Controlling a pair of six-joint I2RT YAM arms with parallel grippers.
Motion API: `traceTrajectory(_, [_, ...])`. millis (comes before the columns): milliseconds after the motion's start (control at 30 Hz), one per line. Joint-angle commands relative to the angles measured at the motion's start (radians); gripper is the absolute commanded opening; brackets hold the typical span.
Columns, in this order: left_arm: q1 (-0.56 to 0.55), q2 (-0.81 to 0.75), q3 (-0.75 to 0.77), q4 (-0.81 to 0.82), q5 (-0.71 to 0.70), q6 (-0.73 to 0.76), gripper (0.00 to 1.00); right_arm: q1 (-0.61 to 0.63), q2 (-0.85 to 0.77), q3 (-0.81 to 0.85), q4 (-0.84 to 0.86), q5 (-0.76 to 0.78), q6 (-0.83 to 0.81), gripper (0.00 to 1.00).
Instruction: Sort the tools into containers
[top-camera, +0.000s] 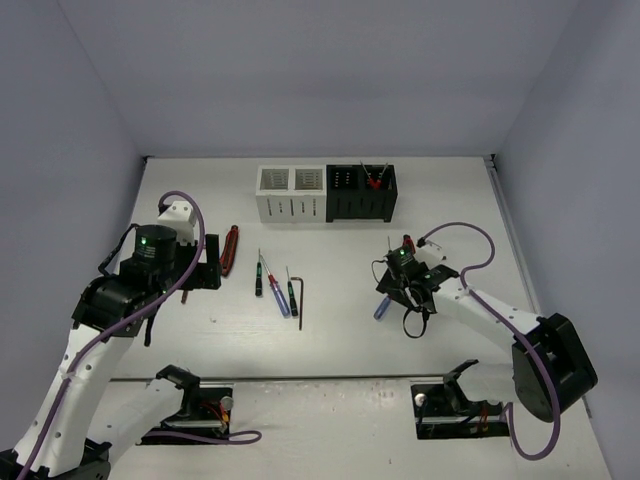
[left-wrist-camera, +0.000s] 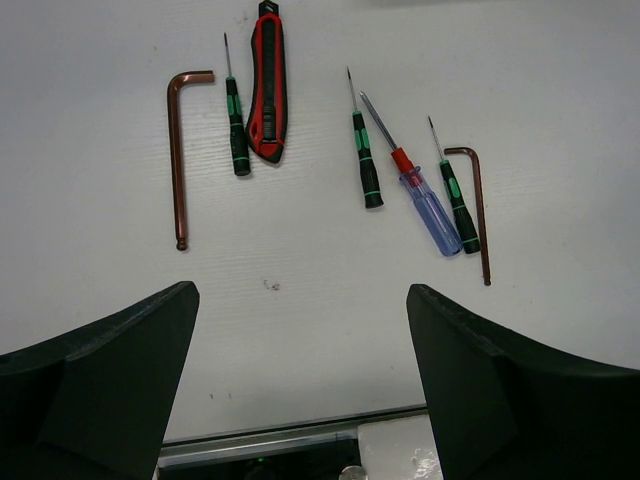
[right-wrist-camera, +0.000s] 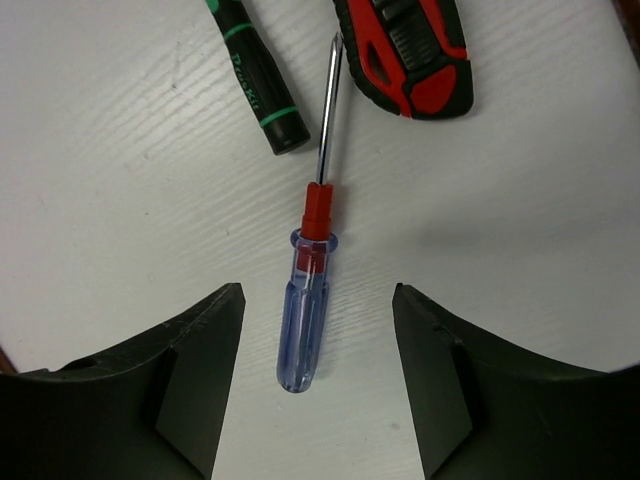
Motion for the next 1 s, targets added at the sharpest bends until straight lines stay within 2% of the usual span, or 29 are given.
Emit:
traceTrajectory(0, [-0.007,-0.005,0.018,0.010,0.003,0.013,0.82,0.011,0.048,-0.006,0.009,0.046,0.092,0.55])
traceTrajectory(467, [-0.010,-0.016,0.007,-0.011,-0.002,0.016,0.82,0.014,0.189,0.009,0.074,0.039,0.089,0.39])
traceTrajectory(600, [-0.010,-0.016,0.002,-0.011,-0.003,0.015,0.82,0.016,0.191,0.014,0.076,0.046,0.074,0.24])
traceTrajectory(667, [-0.010,-0.014,0.001,-0.010,-0.002,0.014,0.82,0.018,0.167,0.012,0.074,0.041,0.061,0.07])
traceTrajectory(733, [-0.010,-0.012,0.001,-0.009,-0.003,0.014,0.82,0.026,0.137,0.011,0.070,0.035,0.048,0.00])
traceTrajectory(967, [-0.010,0.009,0.016,-0.007,-0.007,0.013,0.82,0.078,-0.035,0.148,0.036,0.065,-0.116,0.00])
